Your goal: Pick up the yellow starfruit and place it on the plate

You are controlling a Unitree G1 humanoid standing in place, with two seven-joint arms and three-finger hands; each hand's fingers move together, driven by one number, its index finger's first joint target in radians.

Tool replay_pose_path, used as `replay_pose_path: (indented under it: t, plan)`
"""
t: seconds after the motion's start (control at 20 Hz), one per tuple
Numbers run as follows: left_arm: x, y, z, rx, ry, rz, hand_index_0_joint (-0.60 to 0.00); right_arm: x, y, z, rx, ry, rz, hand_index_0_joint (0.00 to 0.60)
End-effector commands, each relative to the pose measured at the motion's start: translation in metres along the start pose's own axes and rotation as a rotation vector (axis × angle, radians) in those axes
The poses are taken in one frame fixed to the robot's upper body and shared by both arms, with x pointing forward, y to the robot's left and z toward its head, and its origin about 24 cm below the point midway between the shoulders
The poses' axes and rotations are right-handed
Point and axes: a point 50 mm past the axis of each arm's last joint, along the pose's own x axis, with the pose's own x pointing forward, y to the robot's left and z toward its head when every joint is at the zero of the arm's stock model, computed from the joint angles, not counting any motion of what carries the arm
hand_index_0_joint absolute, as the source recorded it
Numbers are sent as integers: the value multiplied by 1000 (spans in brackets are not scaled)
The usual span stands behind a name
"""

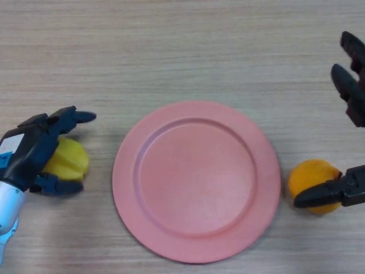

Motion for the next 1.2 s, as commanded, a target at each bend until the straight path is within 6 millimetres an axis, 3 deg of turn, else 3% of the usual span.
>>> replay_pose_path:
  t: [0.05,0.3,0.4,0.6,0.7,0.85,1.2]
  plan:
    - [4,40,4,32,-66,212,-600,-6,-15,33,-141,-218,-89,0]
    - [3,46,12,76,-119,265,-600,-6,-14,33,-132,-216,-89,0]
    - [3,59,17,89,-120,326,-600,-7,-15,35,-126,-210,-86,0]
    - [1,67,49,51,-197,332,-600,-7,-16,36,-135,-223,-102,0]
    - [-2,60,70,18,-259,317,-600,-8,-16,35,-133,-218,-100,0]
    - [-9,27,99,-50,-337,114,-600,-9,-16,37,-121,-214,-99,0]
    - [-16,-12,117,59,-449,-171,-600,-13,-16,39,-119,-219,-93,0]
